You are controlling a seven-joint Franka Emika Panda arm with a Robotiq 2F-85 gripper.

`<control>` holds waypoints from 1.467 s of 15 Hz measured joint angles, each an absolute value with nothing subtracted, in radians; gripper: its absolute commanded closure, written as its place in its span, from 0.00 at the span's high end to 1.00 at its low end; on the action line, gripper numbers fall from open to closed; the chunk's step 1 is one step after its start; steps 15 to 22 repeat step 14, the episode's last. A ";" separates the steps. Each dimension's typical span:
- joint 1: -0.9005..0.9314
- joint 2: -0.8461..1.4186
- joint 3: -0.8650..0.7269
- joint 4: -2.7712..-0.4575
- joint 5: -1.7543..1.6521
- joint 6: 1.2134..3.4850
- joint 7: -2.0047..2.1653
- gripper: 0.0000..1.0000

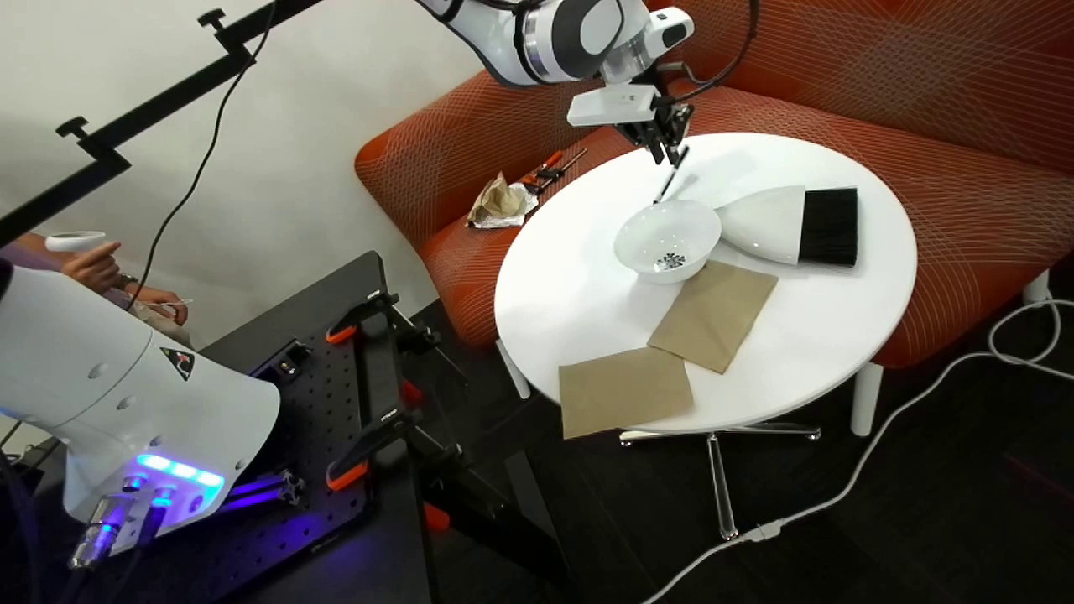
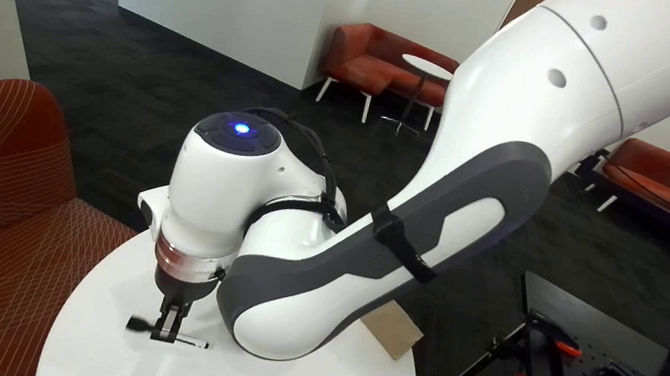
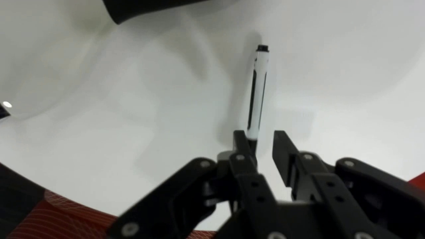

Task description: Put the marker on the table

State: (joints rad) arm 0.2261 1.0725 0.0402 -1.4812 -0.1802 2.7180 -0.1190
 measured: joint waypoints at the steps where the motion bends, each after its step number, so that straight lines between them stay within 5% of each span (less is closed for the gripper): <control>1: 0.227 1.077 0.040 -1.471 -0.181 2.718 -0.119 0.66; 6: 0.231 1.056 0.040 -1.456 -0.182 2.729 -0.118 1.00; 22: 0.199 0.879 0.081 -1.625 -0.180 2.744 -0.131 1.00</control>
